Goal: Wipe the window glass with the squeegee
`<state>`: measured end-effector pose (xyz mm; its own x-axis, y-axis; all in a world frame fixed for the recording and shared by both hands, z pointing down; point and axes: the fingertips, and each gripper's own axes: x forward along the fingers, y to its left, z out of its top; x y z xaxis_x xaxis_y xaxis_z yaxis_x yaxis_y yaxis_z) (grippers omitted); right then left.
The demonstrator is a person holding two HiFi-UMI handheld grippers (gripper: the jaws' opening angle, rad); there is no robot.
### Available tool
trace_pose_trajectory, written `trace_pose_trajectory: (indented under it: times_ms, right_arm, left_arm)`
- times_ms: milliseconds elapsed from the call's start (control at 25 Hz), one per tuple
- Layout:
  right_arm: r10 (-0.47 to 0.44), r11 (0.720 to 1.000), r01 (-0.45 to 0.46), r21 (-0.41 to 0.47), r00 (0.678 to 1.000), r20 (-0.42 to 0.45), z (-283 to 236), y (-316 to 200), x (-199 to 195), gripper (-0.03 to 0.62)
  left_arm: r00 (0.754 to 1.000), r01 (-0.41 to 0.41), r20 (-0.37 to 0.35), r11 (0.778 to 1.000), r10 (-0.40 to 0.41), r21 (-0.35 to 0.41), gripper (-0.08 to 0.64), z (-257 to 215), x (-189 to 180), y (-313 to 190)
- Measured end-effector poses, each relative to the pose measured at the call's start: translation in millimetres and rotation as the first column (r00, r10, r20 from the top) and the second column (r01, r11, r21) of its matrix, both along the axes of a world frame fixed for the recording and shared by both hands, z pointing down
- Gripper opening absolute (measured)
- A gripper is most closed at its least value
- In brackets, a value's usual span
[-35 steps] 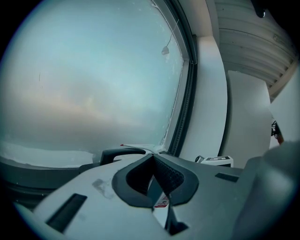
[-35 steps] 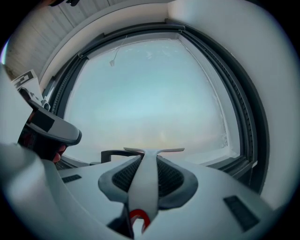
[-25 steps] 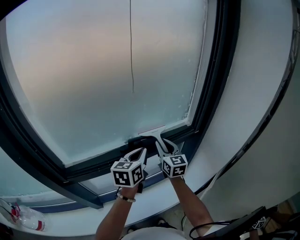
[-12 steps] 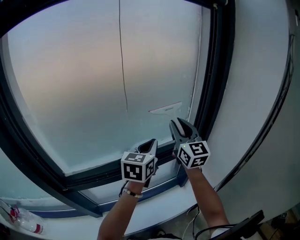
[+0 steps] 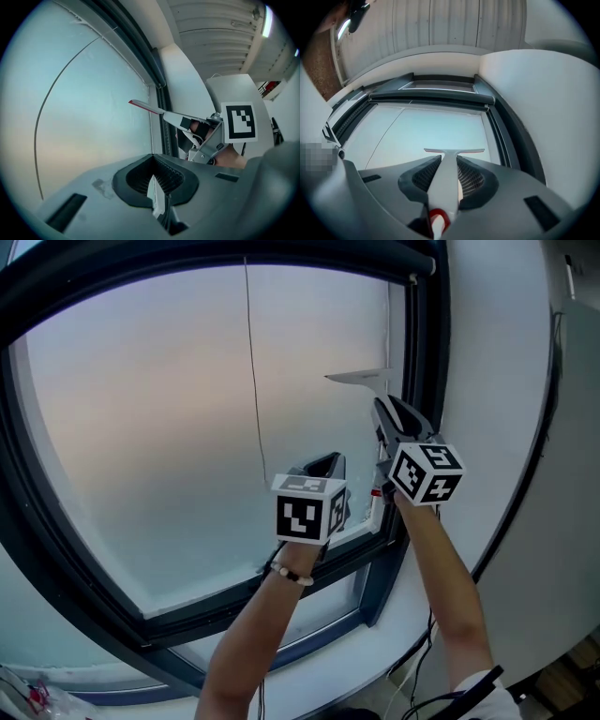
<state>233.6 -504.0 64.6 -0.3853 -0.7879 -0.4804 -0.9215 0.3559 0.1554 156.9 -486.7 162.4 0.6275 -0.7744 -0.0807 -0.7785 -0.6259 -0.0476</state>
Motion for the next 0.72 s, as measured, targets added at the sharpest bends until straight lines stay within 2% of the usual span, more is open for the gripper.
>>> trace_pose_trajectory:
  times_ms: [200, 360, 720]
  right_arm:
    - [-0.026, 0.999, 0.025, 0.044, 0.999, 0.044, -42.1, -1.0, 7.2, 0.092]
    - [-0.052, 0.994, 0.049, 0.096, 0.998, 0.039, -84.3, -8.4, 11.7, 0.092]
    - [-0.192, 0.971, 0.184, 0.152, 0.980, 0.042, -157.0, -48.7, 0.5, 0.092]
  left_arm:
    - [1.000, -0.023, -0.019, 0.998, 0.024, 0.052, 0.000, -37.0, 7.2, -5.3]
    - [0.998, -0.020, -0.052, 0.997, 0.024, 0.069, 0.000, -57.0, 14.8, -16.0]
    - [0.998, 0.028, -0.058, 0.992, -0.021, 0.125, 0.000, -88.2, 29.9, -41.6]
